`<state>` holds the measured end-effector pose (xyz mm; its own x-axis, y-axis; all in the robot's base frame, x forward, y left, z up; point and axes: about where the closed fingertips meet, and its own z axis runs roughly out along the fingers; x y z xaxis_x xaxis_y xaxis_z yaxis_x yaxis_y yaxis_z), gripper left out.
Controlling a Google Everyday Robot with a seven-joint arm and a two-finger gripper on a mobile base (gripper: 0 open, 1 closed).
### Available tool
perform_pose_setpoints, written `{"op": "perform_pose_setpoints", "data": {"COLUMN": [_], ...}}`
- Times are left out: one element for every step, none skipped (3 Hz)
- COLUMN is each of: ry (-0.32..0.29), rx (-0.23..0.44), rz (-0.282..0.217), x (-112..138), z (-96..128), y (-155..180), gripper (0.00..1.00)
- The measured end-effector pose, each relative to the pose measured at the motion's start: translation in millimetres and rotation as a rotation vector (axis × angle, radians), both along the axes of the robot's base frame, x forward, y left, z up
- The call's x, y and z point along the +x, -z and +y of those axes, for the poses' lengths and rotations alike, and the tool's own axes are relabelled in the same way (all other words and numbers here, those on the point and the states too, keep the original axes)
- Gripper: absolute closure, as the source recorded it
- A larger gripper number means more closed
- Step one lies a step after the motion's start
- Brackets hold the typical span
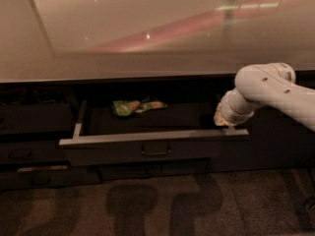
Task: Open top drawer
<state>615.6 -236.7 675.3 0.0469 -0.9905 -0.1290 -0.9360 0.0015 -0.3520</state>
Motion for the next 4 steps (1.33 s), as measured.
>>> {"op": "perform_pose_setpoints", "data": {"ry": [-0.003, -0.008, -0.008, -0.01], "rx": [-0.005, -0.011, -0.012, -0.013], "rz": [0.0, -0.022, -0.022, -0.016], "x": [-27, -77, -79, -105], "z": [3, 8, 8, 9], "y": [12, 26, 27, 40], "gripper": [1.0, 1.0, 1.0, 1.0]}}
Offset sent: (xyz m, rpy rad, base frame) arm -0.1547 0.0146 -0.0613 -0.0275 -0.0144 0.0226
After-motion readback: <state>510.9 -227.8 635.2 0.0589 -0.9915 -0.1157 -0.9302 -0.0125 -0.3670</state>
